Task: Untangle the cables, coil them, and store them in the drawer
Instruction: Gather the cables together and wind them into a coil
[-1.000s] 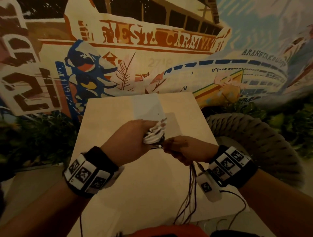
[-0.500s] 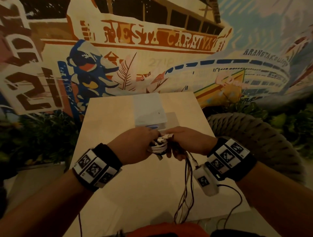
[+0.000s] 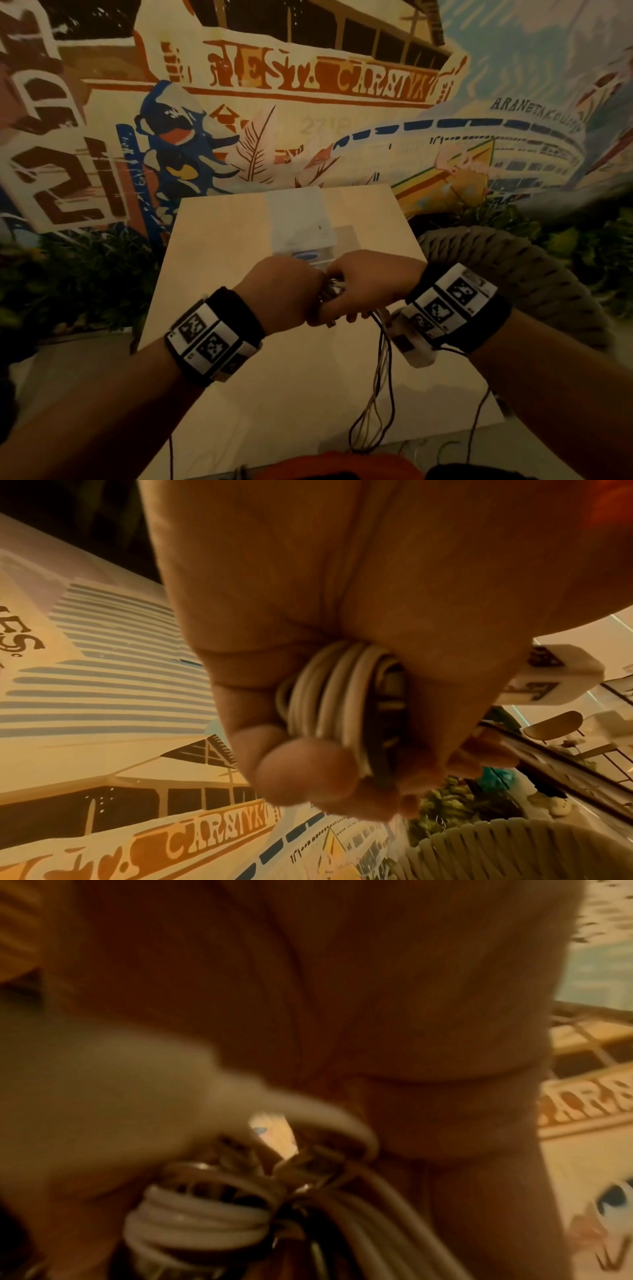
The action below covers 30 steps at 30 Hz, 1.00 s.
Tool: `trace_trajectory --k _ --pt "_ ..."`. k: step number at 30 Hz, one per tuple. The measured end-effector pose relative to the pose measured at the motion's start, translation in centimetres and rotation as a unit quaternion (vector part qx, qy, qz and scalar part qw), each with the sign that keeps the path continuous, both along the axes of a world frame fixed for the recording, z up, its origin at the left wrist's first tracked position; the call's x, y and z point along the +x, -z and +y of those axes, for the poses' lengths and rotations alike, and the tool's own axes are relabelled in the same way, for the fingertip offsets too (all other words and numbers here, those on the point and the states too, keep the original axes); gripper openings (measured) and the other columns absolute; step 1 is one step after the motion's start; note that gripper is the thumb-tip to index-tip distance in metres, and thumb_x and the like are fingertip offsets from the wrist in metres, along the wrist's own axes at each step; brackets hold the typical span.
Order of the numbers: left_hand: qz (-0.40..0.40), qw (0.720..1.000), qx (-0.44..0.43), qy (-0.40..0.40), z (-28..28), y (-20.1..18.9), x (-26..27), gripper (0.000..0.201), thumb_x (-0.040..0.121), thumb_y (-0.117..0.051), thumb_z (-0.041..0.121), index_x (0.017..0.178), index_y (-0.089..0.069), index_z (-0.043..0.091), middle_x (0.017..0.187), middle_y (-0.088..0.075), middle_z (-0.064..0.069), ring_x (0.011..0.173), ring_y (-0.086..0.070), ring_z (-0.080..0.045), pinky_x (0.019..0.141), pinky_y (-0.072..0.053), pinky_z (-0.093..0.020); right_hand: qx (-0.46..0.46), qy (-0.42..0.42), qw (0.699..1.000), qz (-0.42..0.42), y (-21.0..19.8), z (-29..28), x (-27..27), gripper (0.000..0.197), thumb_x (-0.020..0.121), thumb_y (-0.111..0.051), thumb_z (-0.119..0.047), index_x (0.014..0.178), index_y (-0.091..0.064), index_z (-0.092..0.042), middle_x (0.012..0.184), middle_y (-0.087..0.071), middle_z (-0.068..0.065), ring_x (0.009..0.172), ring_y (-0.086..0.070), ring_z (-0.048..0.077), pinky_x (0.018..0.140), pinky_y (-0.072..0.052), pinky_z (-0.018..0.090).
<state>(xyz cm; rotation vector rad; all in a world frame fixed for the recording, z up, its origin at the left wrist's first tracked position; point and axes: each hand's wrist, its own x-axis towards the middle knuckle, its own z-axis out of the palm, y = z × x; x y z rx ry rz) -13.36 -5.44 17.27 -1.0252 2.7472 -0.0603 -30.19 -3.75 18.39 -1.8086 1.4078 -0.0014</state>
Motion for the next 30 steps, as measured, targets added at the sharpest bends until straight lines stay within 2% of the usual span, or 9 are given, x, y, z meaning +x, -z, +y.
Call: trace_trajectory --k 3,7,10,12,16,21,23,26,30 --pt "-0.045 0.999 -0.018 -0.004 0.7 -0.3 -0.5 0.022 0.099 -0.046 0.023 0.091 -0.066 0.019 0.093 -0.068 0.001 0.095 -0.065 -0.019 0.084 -0.039 -0.022 -0.038 -0.003 0.996 0.082 1.1 0.7 1.4 0.03 0.082 -0.075 -0.046 0.094 -0.074 -0.018 0.082 -0.075 -0.001 0.076 -0.073 0.02 0.067 -0.058 0.031" --pt "-0.057 0.998 0.0 -0.017 0.6 0.3 -0.2 0.029 0.095 -0.048 0.015 0.066 -0.047 0.019 0.074 -0.054 -0.001 0.077 -0.06 -0.026 0.07 -0.044 -0.027 -0.101 -0.058 0.984 0.137 2.3 1.6 2.5 0.034 0.097 -0.058 -0.046 0.114 -0.069 -0.019 0.098 -0.065 0.001 0.082 -0.057 0.018 0.07 -0.043 0.025" --pt "0.032 0.999 0.011 -0.011 0.3 0.8 0.6 0.014 0.095 -0.055 0.029 0.097 -0.066 0.02 0.093 -0.071 -0.002 0.092 -0.069 -0.026 0.077 -0.054 -0.032 -0.097 -0.059 0.992 0.06 2.2 1.9 2.0 0.029 0.103 -0.052 -0.037 0.117 -0.066 -0.016 0.083 -0.053 -0.008 0.07 -0.046 0.008 0.06 -0.032 0.01" --pt "0.123 0.992 0.009 -0.002 -0.3 0.9 1.3 0.043 0.088 -0.065 0.045 0.126 -0.06 0.027 0.104 -0.073 0.002 0.095 -0.071 -0.024 0.079 -0.058 -0.036 -0.079 -0.039 0.996 0.014 2.2 2.0 1.4 0.026 0.104 -0.052 -0.033 0.118 -0.064 -0.015 0.078 -0.05 -0.014 0.064 -0.045 0.001 0.059 -0.034 0.006" --pt "0.188 0.981 0.044 -0.008 -1.5 0.1 2.7 0.065 0.081 -0.07 0.056 0.138 -0.044 0.039 0.11 -0.071 0.008 0.094 -0.069 -0.016 0.078 -0.056 -0.033 -0.091 -0.043 0.995 -0.003 2.0 1.8 -0.1 0.018 0.106 -0.048 -0.031 0.097 -0.057 -0.019 0.073 -0.049 -0.003 0.06 -0.042 0.008 0.058 -0.033 0.019" --pt "0.104 0.995 0.003 0.01 -0.2 0.7 1.8 0.024 0.09 -0.058 0.039 0.111 -0.055 0.027 0.098 -0.068 0.005 0.086 -0.068 -0.023 0.066 -0.051 -0.031 -0.112 -0.046 0.992 0.032 2.6 2.0 0.5 0.024 0.101 -0.053 -0.037 0.082 -0.057 -0.022 0.074 -0.059 0.001 0.06 -0.054 0.014 0.058 -0.04 0.024" --pt "0.053 0.999 -0.002 0.0 0.3 1.0 1.3 0.02 0.094 -0.054 0.035 0.111 -0.055 0.024 0.101 -0.066 0.003 0.089 -0.066 -0.024 0.068 -0.045 -0.03 -0.089 -0.016 0.996 0.016 3.0 2.1 0.7 0.025 0.096 -0.06 -0.039 0.085 -0.065 -0.017 0.075 -0.069 0.001 0.06 -0.066 0.011 0.057 -0.048 0.016" --pt "0.011 1.0 0.017 -0.018 1.0 0.8 0.8 0.019 0.096 -0.051 0.029 0.114 -0.056 0.023 0.103 -0.066 0.003 0.091 -0.066 -0.023 0.068 -0.04 -0.027 -0.054 0.011 0.998 -0.026 3.0 2.1 0.4 0.017 0.085 -0.073 -0.034 0.088 -0.075 -0.018 0.077 -0.075 -0.002 0.064 -0.072 0.008 0.065 -0.058 0.022" --pt "-0.058 0.996 0.051 -0.036 1.9 0.8 0.0 0.01 0.092 -0.053 0.024 0.094 -0.063 0.021 0.077 -0.056 0.003 0.069 -0.057 -0.021 0.064 -0.039 -0.026 -0.05 -0.03 0.996 0.068 3.6 1.9 1.6 0.024 0.084 -0.074 -0.044 0.09 -0.078 -0.021 0.08 -0.076 -0.003 0.068 -0.071 0.014 0.068 -0.06 0.029"
